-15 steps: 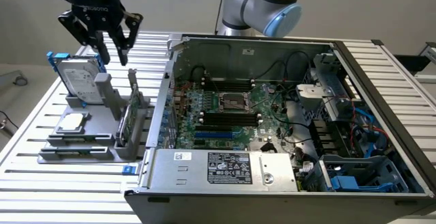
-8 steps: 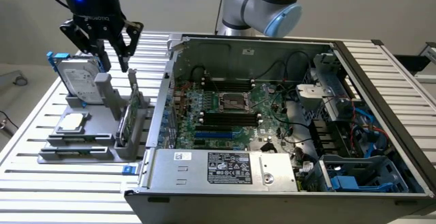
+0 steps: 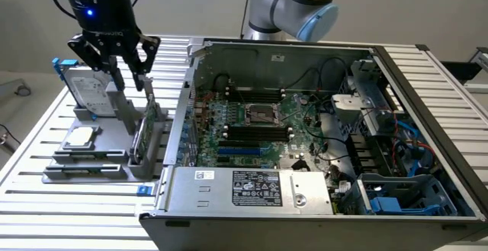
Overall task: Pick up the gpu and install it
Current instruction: 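Pick up the gpu and move the gpu toward the slot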
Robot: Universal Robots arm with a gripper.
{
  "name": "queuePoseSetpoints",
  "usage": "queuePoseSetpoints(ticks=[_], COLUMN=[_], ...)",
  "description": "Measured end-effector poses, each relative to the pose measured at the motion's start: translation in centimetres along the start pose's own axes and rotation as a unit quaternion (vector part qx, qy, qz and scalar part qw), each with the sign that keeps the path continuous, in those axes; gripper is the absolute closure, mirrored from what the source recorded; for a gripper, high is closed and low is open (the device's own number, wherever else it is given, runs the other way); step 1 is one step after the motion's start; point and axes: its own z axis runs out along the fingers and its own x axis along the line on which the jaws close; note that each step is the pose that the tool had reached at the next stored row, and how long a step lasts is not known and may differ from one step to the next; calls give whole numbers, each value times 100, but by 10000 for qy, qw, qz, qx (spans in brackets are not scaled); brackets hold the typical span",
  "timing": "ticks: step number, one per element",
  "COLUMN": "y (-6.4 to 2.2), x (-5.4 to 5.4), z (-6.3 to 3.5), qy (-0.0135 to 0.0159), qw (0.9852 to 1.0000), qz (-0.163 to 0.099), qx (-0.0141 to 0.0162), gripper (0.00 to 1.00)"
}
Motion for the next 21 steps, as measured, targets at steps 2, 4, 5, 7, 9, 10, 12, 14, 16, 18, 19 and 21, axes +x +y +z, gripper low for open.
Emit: queuePoseSetpoints(ticks=[2, 4, 5, 7, 9, 10, 12, 14, 16, 18, 19, 21], y=[-31, -60, -75, -105, -135, -149, -173, -184, -184, -184, -183, -179], x=[0, 0, 0, -1, -1, -1, -1, 0, 1, 6, 11, 20], z=[38, 74, 93, 130, 168, 187, 222, 258, 296, 332, 350, 386], qy=[6, 10, 12, 18, 22, 23, 25, 24, 23, 23, 23, 24], qw=[10000, 10000, 10000, 9999, 9999, 9999, 9998, 9998, 9998, 9997, 9997, 9997], qz=[-30, -60, -75, -105, -136, -151, -178, -200, -216, -226, -229, -232], qx=[0, 0, 0, 0, 0, 0, 1, 1, 0, 1, 1, 1], gripper=[58, 58, 58, 58, 58, 58, 58, 58, 58, 58, 58, 58])
